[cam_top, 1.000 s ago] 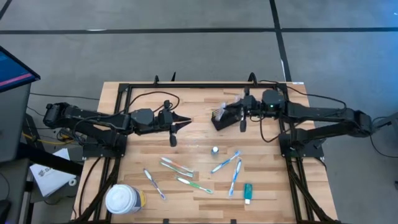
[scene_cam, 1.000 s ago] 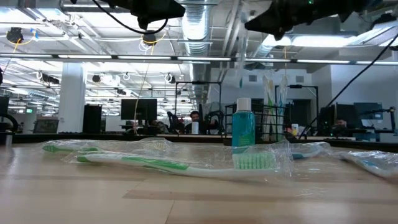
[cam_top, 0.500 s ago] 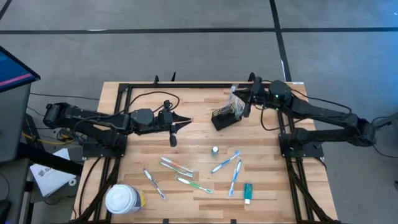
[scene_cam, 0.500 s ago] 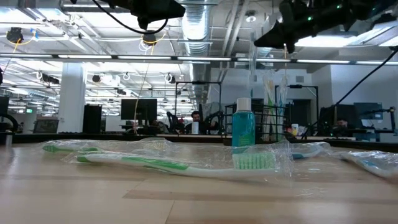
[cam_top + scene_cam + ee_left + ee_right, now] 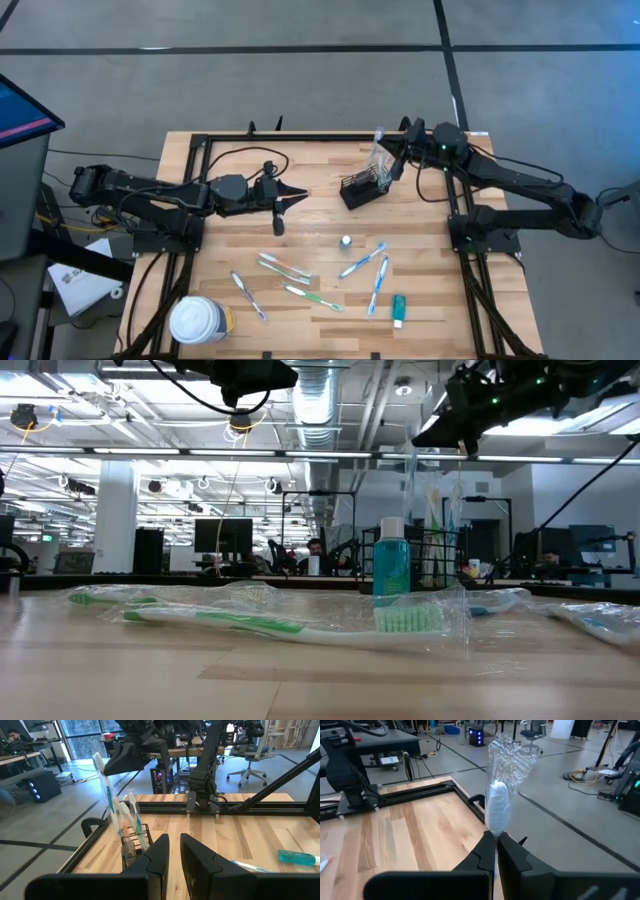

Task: Pick & Place toothbrushing station
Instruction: Put the blue toothbrush into the mesh organizer

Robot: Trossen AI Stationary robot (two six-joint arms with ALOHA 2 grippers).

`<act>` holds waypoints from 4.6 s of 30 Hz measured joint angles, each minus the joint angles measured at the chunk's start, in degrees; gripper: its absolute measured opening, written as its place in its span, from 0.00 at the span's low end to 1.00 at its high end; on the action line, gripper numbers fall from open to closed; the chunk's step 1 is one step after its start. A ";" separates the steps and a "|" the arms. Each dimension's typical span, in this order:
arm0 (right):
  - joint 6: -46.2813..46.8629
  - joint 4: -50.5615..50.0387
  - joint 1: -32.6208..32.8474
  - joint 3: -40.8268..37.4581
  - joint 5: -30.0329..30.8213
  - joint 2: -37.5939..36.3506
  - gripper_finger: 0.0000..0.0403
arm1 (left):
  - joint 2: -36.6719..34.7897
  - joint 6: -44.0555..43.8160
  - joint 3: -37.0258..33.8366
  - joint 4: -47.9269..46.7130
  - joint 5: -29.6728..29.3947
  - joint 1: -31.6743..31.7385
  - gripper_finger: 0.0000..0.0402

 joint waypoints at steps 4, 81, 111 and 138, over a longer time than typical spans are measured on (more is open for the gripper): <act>0.87 -2.06 -0.74 0.00 -0.02 0.00 0.00 | 0.00 -0.01 0.00 0.00 0.00 -0.01 0.10; 4.47 9.61 -6.19 -16.39 -6.19 -4.39 0.09 | 0.00 -0.02 -0.02 0.02 0.44 -0.22 0.10; 2.98 2.73 -5.97 -9.04 -8.58 -4.92 0.41 | 0.01 -0.02 -0.03 0.00 0.44 -0.22 0.10; 2.93 -27.71 19.40 -13.61 -14.79 -15.87 0.30 | 0.02 -0.02 -0.04 0.00 0.42 -0.22 0.10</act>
